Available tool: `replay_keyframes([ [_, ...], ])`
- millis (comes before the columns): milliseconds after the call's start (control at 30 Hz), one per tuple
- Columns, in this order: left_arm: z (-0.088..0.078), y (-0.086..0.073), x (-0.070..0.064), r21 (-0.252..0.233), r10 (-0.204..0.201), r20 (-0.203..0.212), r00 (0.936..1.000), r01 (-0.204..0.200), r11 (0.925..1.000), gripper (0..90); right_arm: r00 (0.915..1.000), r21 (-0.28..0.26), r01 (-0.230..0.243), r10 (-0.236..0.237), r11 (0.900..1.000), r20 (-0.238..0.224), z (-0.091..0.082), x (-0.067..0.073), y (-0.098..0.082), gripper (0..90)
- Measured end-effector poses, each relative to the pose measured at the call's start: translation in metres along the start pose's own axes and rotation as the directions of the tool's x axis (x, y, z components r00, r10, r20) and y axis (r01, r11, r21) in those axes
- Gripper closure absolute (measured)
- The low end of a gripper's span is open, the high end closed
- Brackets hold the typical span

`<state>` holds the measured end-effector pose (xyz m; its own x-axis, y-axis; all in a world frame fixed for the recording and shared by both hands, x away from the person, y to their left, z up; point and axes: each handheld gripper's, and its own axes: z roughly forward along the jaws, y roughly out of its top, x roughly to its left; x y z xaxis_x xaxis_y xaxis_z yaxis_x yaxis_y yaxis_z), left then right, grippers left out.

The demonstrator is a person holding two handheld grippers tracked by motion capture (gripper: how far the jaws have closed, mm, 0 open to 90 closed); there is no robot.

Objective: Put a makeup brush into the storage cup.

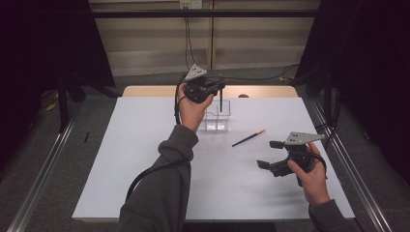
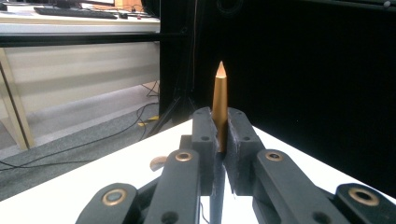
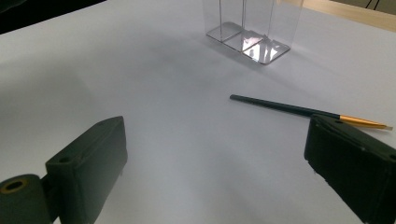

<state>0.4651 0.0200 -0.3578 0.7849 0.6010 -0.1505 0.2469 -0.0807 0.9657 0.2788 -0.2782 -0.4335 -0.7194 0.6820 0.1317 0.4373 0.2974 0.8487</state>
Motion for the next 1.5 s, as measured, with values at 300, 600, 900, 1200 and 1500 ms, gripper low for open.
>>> replay_keyframes([
  [300, 0.004, -0.005, 0.001, -0.001, -0.013, -0.009, 0.9999, 0.013, 0.9999, 83.4, 1.0000, -0.005, 0.003, -0.003, 1.000, 0.002, -0.001, 0.000, 0.001, 5.4],
  [600, 0.008, -0.012, 0.002, 0.011, -0.013, -0.008, 0.9999, 0.013, 0.9999, 83.3, 1.0000, -0.009, 0.004, -0.004, 1.000, 0.000, -0.002, 0.000, 0.001, 5.4],
  [900, 0.007, -0.020, 0.005, 0.036, -0.007, -0.009, 0.9999, 0.007, 0.9993, 83.1, 1.0000, -0.011, 0.002, -0.002, 1.000, 0.006, -0.002, 0.000, 0.001, 5.3],
  [1200, 0.006, -0.029, 0.007, 0.032, -0.031, -0.025, 0.9992, 0.032, 0.9990, 83.0, 1.0000, -0.007, 0.004, -0.004, 1.000, 0.003, -0.001, 0.001, 0.002, 5.3],
  [1500, 0.006, -0.035, 0.007, 0.033, -0.035, -0.023, 0.9991, 0.036, 0.9988, 82.8, 1.0000, -0.008, 0.006, -0.006, 1.000, 0.005, -0.001, 0.001, 0.001, 5.3],
])
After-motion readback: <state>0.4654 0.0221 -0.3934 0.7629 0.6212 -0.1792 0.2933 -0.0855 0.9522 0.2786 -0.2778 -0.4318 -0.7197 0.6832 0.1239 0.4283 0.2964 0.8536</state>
